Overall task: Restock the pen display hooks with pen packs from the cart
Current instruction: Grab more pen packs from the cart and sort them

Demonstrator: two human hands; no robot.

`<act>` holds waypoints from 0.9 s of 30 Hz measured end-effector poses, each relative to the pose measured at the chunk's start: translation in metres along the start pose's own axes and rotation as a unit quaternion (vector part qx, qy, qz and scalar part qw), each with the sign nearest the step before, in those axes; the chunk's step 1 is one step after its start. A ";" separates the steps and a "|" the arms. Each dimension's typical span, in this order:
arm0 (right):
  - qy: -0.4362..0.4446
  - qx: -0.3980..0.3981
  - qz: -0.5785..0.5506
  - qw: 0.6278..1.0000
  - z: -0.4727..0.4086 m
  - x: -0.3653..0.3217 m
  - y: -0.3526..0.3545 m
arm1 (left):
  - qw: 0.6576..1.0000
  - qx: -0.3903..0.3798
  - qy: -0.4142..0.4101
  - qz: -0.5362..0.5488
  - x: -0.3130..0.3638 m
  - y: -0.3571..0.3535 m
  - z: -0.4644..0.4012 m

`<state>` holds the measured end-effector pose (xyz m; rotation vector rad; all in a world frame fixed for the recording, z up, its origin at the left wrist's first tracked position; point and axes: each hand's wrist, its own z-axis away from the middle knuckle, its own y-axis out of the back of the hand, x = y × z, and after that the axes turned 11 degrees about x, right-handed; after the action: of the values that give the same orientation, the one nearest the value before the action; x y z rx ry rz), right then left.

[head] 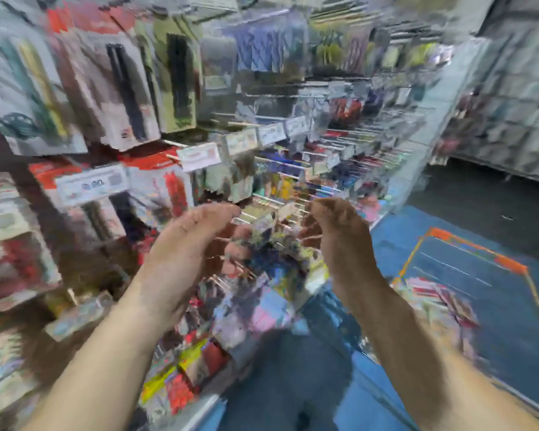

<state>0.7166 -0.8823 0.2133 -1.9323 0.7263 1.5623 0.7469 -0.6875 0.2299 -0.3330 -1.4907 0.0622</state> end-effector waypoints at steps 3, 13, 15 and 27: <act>-0.047 0.052 -0.022 0.997 -0.008 0.015 0.075 | 0.998 -0.036 0.036 -0.031 -0.034 -0.068 0.002; -0.137 0.203 -0.021 0.969 -0.027 0.059 0.313 | 0.970 -0.170 0.114 -0.133 -0.134 -0.267 0.038; -0.158 0.231 -0.032 0.960 -0.029 0.067 0.349 | 0.966 -0.173 0.145 -0.130 -0.153 -0.291 0.040; -0.262 0.347 0.011 0.900 -0.080 0.137 0.447 | 0.941 -0.165 0.226 -0.190 -0.239 -0.387 -0.015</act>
<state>0.4814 -1.2644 0.0578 -0.9360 0.8981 1.4622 0.6773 -1.1177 0.0974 -0.2979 -1.0782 -0.5463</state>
